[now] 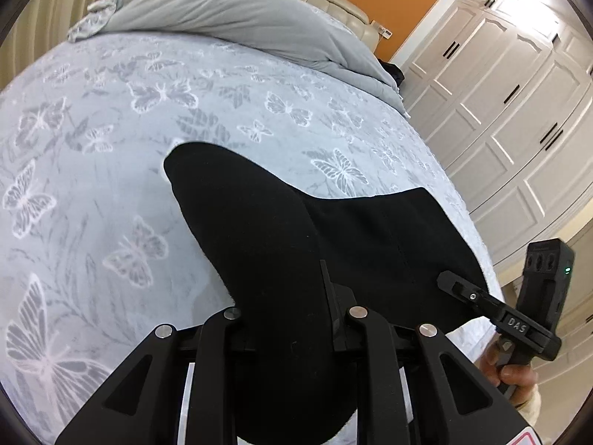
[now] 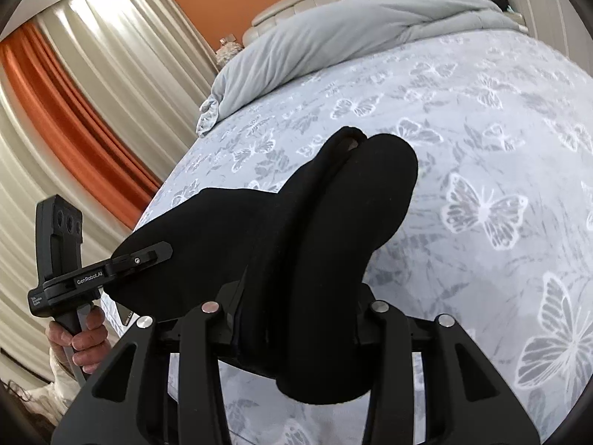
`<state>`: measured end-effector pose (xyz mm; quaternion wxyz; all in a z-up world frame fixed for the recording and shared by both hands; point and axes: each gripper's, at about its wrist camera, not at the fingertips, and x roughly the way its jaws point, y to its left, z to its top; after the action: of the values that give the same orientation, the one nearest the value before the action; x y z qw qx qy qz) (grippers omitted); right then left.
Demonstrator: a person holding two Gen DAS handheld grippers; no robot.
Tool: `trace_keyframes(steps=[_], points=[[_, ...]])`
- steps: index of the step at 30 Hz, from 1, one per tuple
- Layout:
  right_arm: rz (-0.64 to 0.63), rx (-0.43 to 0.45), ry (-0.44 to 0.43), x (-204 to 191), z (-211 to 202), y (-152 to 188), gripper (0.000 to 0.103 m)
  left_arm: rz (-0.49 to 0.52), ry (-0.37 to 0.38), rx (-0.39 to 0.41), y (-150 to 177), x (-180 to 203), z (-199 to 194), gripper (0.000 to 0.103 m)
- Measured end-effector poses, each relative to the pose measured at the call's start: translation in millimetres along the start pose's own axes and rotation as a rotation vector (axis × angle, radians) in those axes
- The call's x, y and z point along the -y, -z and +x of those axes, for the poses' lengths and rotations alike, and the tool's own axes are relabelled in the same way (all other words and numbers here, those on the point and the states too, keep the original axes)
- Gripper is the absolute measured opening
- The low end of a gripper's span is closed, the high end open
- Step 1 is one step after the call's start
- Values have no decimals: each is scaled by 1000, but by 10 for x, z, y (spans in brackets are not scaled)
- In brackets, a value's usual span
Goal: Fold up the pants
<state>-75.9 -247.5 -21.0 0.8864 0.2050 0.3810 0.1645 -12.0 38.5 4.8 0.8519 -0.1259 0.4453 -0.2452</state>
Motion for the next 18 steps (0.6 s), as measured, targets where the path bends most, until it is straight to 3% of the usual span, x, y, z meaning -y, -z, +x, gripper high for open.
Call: trace_keyframes(steps=[9, 18], points=[[-7, 87, -16, -115, -76, -283, 38, 29, -16, 89, -256, 91, -112, 18], [-34, 177, -35, -235, -173, -858, 38, 119, -53, 190, -893, 354, -294, 18]])
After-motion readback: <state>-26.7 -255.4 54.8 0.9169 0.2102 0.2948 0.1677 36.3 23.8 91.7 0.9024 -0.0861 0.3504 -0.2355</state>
